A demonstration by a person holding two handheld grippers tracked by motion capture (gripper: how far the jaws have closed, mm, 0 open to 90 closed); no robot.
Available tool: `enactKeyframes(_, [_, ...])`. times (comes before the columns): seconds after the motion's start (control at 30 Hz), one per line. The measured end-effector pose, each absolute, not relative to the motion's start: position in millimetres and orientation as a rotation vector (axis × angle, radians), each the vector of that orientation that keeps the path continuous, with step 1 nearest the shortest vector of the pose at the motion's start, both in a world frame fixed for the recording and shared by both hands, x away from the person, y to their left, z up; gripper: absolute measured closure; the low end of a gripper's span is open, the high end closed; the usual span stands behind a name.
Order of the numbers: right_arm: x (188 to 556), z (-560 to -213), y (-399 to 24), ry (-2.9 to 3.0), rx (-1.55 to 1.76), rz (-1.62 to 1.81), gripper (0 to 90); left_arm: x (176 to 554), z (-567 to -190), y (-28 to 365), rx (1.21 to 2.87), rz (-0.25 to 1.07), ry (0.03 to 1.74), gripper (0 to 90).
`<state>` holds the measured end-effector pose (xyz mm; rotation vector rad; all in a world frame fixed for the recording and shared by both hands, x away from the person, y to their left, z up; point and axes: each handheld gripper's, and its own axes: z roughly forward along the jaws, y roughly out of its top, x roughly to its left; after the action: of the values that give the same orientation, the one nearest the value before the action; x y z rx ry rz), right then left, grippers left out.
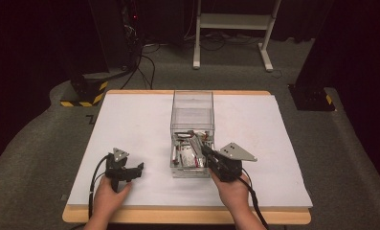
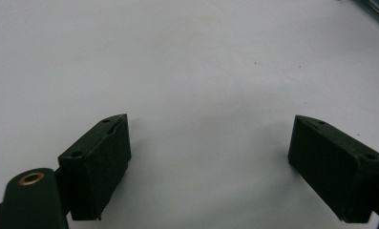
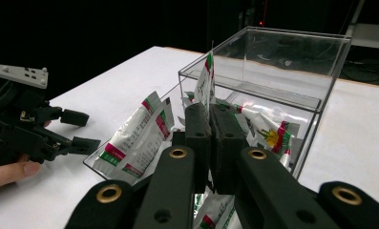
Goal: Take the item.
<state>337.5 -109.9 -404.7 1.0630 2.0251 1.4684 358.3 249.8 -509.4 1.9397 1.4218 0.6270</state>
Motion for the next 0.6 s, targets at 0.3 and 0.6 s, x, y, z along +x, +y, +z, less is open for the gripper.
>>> enactKeyframes(0.3, [335.6, -399.7, -116.5, 1.995, 1.059, 1.491, 87.9, 358.3, -509.4, 249.9, 1.94, 0.627, 1.422, 14.5])
enactKeyframes(0.6, [333.7, -393.7, -123.7, 1.96, 1.058, 1.516, 87.9, 358.3, -509.4, 249.9, 1.94, 0.627, 1.422, 14.5])
